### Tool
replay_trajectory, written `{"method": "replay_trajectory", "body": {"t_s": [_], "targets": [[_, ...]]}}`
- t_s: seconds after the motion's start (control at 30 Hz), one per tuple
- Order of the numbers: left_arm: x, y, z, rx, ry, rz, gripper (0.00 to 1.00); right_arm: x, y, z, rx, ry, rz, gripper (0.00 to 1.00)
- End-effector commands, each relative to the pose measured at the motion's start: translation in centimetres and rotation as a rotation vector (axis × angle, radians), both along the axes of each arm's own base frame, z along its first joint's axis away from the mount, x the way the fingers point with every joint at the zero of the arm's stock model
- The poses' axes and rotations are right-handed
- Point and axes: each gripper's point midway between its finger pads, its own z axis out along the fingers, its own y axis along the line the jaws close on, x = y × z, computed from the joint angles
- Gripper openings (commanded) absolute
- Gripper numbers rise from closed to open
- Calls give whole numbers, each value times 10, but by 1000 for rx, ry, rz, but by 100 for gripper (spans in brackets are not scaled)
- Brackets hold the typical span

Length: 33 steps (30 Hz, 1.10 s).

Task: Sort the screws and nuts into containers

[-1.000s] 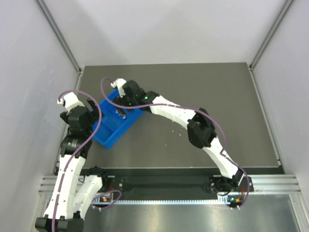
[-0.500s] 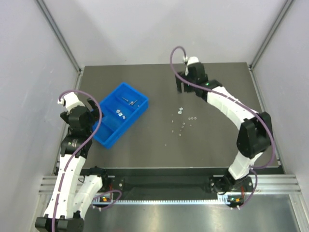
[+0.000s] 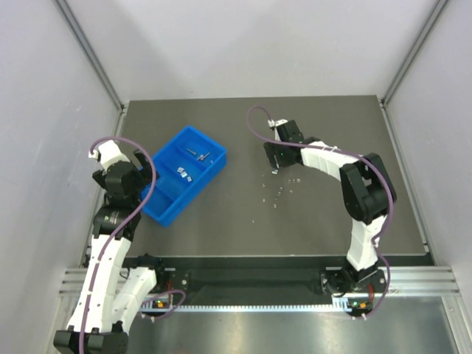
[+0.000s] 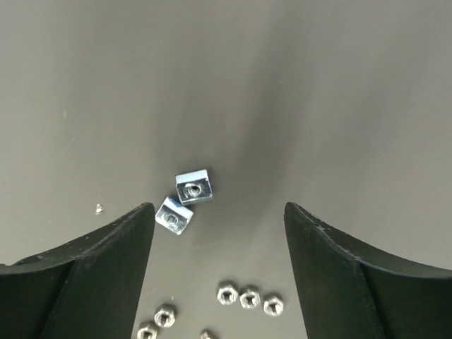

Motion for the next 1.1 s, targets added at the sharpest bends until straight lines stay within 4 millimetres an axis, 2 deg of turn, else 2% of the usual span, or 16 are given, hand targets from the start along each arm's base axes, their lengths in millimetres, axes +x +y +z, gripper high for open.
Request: {"method": "replay_trajectory", "body": {"t_s": [0.0, 0.2, 0.5, 0.6, 0.73, 0.87, 1.0, 1.07], "targets": [[5, 2, 9, 5, -40, 8, 99, 22, 14, 9, 39, -55, 35, 73], [6, 2, 7, 8, -33, 9, 99, 25, 16, 0, -7, -47, 64, 69], [6, 3, 7, 8, -32, 13, 99, 23, 14, -19, -30, -12, 61, 56], [7, 2, 6, 9, -27, 11, 99, 21, 14, -22, -31, 3, 65, 49], [7, 2, 6, 6, -27, 10, 99, 16, 13, -23, -36, 21, 68, 32], [7, 2, 5, 6, -26, 8, 99, 10, 12, -20, -33, 34, 49, 29], [7, 1, 6, 5, -27, 5, 99, 1, 9, -16, -36, 65, 9, 45], [7, 1, 6, 6, -30, 3, 99, -2, 8, -13, -35, 67, -10, 48]]}}
